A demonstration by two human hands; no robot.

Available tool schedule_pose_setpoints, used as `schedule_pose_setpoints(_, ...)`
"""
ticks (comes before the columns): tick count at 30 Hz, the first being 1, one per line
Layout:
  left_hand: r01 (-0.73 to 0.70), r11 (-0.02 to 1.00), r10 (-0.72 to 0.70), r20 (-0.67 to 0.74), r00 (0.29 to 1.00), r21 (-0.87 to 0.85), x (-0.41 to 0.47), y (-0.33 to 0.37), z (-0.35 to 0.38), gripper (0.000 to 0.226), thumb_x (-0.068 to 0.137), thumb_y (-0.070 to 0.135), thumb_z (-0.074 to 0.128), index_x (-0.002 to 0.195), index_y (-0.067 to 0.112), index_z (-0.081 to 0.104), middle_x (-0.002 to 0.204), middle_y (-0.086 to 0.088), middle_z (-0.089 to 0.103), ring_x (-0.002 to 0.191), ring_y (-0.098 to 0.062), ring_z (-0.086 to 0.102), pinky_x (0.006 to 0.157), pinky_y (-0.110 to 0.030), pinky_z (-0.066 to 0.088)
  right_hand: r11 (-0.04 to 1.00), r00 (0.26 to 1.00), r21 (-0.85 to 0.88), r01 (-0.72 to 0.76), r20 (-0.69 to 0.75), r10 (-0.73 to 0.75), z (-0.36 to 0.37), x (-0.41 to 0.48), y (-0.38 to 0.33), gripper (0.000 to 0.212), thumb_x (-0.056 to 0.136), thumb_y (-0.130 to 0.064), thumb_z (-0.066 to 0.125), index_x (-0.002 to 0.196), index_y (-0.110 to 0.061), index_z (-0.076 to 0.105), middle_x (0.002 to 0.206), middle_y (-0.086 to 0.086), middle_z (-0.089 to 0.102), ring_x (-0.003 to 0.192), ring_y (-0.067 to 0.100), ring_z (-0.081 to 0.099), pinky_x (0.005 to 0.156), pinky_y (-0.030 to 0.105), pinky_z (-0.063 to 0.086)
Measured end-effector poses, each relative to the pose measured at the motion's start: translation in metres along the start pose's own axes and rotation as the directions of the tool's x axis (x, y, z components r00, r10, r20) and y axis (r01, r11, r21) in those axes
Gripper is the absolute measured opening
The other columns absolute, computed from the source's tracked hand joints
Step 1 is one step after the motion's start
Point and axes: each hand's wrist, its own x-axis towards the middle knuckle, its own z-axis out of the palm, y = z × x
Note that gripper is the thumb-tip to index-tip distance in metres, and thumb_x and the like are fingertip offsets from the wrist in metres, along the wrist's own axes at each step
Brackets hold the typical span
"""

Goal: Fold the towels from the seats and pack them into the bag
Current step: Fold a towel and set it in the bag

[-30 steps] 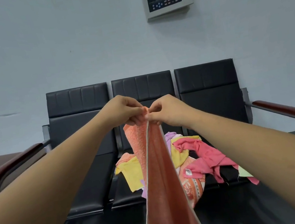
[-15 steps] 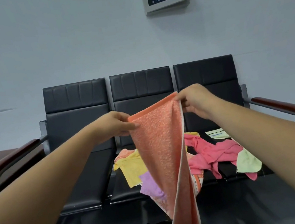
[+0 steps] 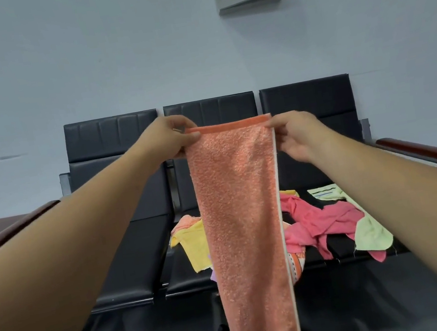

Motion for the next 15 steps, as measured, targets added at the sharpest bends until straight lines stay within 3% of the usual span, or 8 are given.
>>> schedule_pose_setpoints(4, 0.006, 1.000, -0.006, -0.091, 0.996, -0.001, 0.000, -0.005, 0.005, 0.019, 0.094, 0.023, 0.071, 0.109, 0.011, 0.071, 0.101, -0.008, 0.073, 0.093, -0.020, 0.072, 0.085, -0.032, 0.061, 0.985, 0.996, -0.167, 0.054, -0.064, -0.065, 0.005, 0.005, 0.005, 0.028, 0.094, 0.008, 0.058, 0.121, -0.002, 0.060, 0.113, 0.017, 0.068, 0.106, 0.028, 0.069, 0.096, 0.042, 0.057)
schedule_pose_setpoints(7, 0.000, 1.000, -0.003, -0.113, 0.994, -0.025, -0.001, -0.005, 0.009, 0.009, 0.096, 0.023, 0.069, 0.096, 0.014, 0.072, 0.096, -0.007, 0.072, 0.093, -0.021, 0.071, 0.088, -0.037, 0.060, 0.959, 0.999, -0.282, 0.040, 0.039, -0.031, 0.007, 0.002, 0.009, 0.022, 0.098, 0.003, 0.057, 0.115, 0.001, 0.070, 0.100, 0.011, 0.074, 0.103, 0.027, 0.070, 0.097, 0.039, 0.055)
schedule_pose_setpoints(12, 0.011, 0.980, -0.025, -0.067, 0.997, -0.198, -0.002, -0.011, 0.012, 0.010, 0.095, 0.021, 0.067, 0.091, 0.012, 0.070, 0.095, -0.008, 0.070, 0.090, -0.021, 0.067, 0.090, -0.042, 0.059, 0.984, 0.967, -0.171, 0.052, 0.254, -0.007, 0.010, -0.009, 0.014, 0.016, 0.097, -0.011, 0.062, 0.109, -0.009, 0.073, 0.090, 0.004, 0.073, 0.086, 0.018, 0.069, 0.089, 0.038, 0.054)
schedule_pose_setpoints(15, 0.056, 0.955, -0.070, -0.036, 0.997, -0.291, -0.001, -0.011, 0.025, 0.017, 0.094, 0.017, 0.068, 0.100, 0.002, 0.071, 0.091, -0.010, 0.071, 0.086, -0.022, 0.068, 0.082, -0.038, 0.059, 0.989, 0.903, -0.120, -0.083, 0.411, 0.126, 0.021, -0.018, 0.027, 0.022, 0.099, -0.015, 0.058, 0.118, -0.009, 0.066, 0.094, 0.006, 0.069, 0.083, 0.019, 0.065, 0.081, 0.038, 0.055)
